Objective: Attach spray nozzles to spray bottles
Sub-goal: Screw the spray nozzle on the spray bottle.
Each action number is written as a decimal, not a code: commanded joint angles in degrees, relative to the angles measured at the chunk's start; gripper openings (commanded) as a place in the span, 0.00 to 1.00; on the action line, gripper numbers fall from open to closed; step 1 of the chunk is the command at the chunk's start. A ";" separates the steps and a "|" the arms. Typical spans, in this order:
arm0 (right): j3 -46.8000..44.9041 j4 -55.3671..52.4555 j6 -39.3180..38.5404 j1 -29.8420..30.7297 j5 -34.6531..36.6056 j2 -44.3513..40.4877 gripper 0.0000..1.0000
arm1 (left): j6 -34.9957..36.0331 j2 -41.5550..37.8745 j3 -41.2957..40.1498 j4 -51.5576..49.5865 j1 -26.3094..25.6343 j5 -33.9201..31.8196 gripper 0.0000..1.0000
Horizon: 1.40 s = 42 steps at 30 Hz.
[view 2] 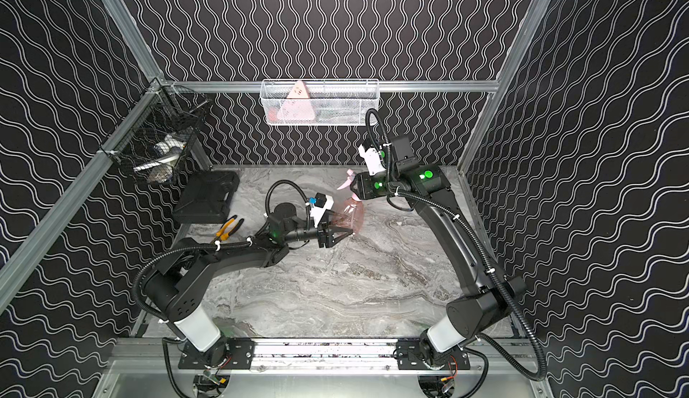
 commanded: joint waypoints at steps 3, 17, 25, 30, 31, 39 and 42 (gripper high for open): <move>-1.68 4.01 6.86 0.26 -1.44 -0.35 0.18 | 1.71 0.26 0.78 1.91 -0.47 -6.41 0.34; 3.74 -7.32 50.93 17.88 40.36 7.90 0.04 | 15.64 -1.84 0.49 -5.64 -8.13 -28.54 0.34; 19.58 -23.12 60.43 19.96 45.24 17.41 0.04 | 16.10 -2.39 -0.74 -4.33 -8.76 -26.12 0.35; 24.60 -22.74 43.13 18.47 43.88 13.92 0.86 | 15.41 -2.06 1.27 -7.83 -6.63 -15.39 0.35; 26.38 -23.32 38.36 17.42 42.86 12.88 0.94 | 14.81 -2.08 1.34 -7.73 -5.97 -13.16 0.35; 18.12 -8.81 12.69 0.77 12.51 -0.70 1.00 | 5.99 -0.31 2.24 -3.07 -1.67 -0.32 0.35; 14.41 -3.12 10.23 -3.95 4.80 -0.50 1.00 | 4.41 0.07 2.35 -1.99 -1.67 1.26 0.35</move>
